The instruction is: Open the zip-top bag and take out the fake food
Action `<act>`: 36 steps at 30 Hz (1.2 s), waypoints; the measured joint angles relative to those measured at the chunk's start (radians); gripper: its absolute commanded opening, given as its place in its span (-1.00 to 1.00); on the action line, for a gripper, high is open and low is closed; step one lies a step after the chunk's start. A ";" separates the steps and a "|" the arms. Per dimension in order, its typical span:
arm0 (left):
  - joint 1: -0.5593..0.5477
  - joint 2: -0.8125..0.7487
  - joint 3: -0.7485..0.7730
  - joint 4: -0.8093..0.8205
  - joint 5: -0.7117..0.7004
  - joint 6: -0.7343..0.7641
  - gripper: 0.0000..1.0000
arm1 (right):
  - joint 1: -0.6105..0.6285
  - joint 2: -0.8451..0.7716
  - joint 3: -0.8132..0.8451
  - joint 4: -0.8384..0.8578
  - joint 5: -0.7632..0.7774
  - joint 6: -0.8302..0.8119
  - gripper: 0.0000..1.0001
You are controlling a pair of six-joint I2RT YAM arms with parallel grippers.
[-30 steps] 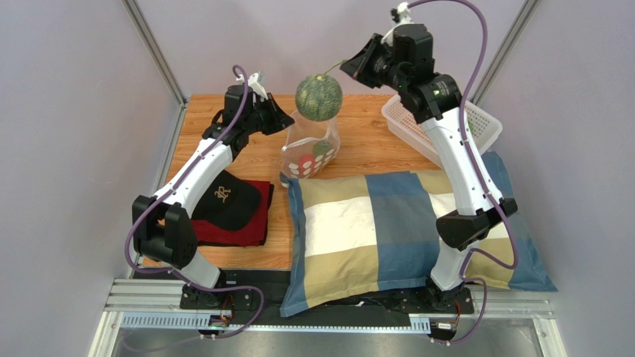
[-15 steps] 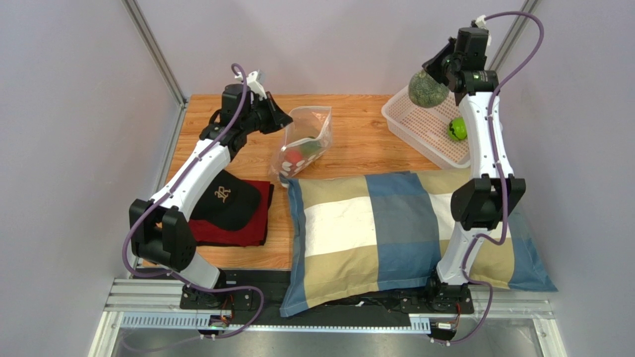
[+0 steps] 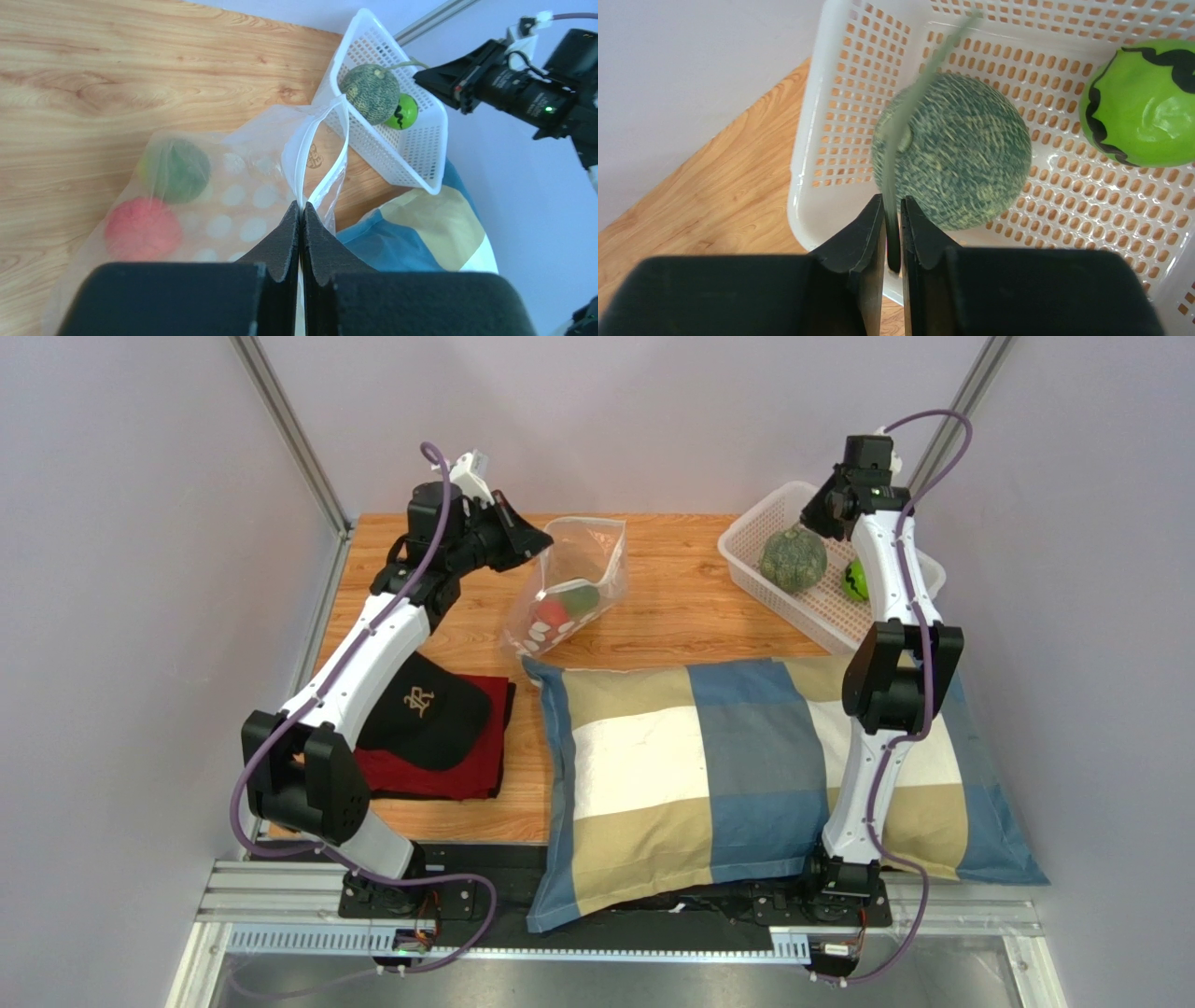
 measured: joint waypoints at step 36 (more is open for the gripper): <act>0.000 0.092 -0.006 0.026 0.098 0.006 -1.00 | 0.673 -0.113 0.046 -0.145 0.019 -0.011 -0.69</act>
